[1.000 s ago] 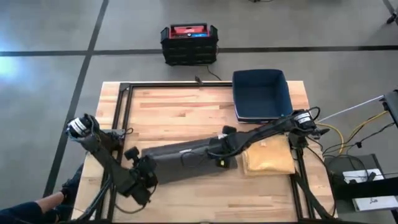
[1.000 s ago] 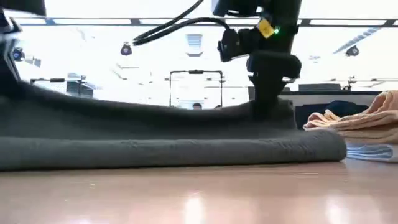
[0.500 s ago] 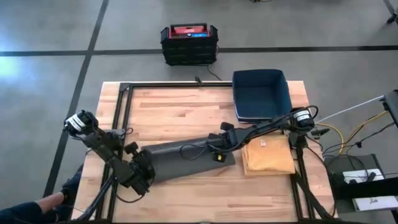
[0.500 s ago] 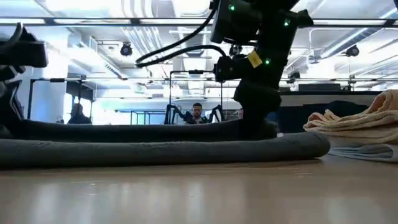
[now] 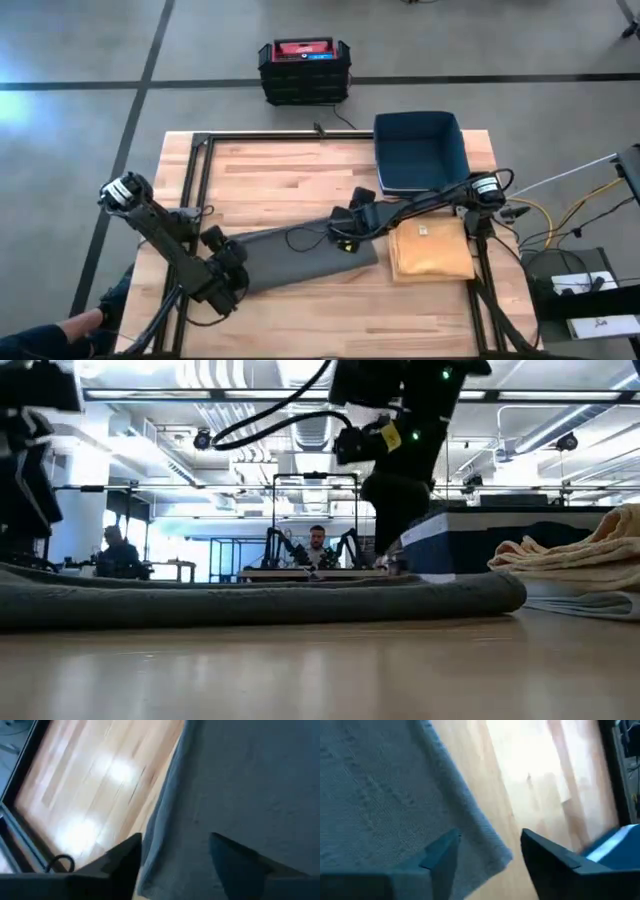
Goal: Fold towel
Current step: Fold the gray towel
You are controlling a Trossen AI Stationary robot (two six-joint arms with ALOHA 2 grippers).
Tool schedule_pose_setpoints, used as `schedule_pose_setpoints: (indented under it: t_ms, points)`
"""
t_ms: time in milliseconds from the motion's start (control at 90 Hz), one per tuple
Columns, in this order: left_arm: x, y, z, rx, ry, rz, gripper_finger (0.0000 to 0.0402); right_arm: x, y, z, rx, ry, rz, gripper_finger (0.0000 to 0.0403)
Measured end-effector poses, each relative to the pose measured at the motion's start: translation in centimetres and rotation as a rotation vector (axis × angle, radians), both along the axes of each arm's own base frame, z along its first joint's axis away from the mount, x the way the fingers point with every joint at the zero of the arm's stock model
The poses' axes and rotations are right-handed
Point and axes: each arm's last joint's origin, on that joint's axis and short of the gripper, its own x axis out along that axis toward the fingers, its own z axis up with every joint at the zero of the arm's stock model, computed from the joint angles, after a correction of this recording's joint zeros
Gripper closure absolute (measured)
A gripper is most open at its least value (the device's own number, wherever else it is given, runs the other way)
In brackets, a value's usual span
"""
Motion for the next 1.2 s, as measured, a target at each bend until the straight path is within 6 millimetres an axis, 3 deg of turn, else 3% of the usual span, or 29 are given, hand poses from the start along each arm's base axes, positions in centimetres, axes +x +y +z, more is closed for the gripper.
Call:
schedule_pose_setpoints:
  t_ms: [144, 378, 533, 644, 944, 1111, 1200]
  points:
    - [0.2, -0.1, 0.4, -0.012, -0.102, -0.074, 0.0142, 1.1, 0.3, 0.7, 0.064, -0.042, 0.125, 0.0159]
    - [0.2, 0.2, -2.9, -0.114, -0.210, -0.111, 0.0174, 2.0, 0.7, -2.4, 0.260, -0.237, 0.367, 0.0146]
    - [-0.5, 0.5, -6.3, -0.253, -0.175, -0.094, 0.0204, 0.6, 0.4, -4.3, 0.277, -0.198, 0.315, 0.0162]
    - [-0.9, 0.7, -6.9, -0.296, -0.151, -0.074, 0.0225, -0.9, 1.0, -6.0, 0.318, -0.149, 0.280, 0.0176]
    - [-1.9, 0.0, -5.7, -0.342, -0.073, -0.132, 0.0269, -3.7, 4.5, -7.6, 0.380, -0.107, 0.229, 0.0197]
    - [-1.6, -0.5, -3.4, -0.353, -0.083, -0.144, 0.0285, -4.1, 6.2, -5.2, 0.417, -0.061, 0.241, 0.0190]
    - [-1.0, -0.9, -1.6, -0.354, -0.144, -0.168, 0.0287, -3.7, 6.7, -2.4, 0.432, -0.118, 0.258, 0.0181]
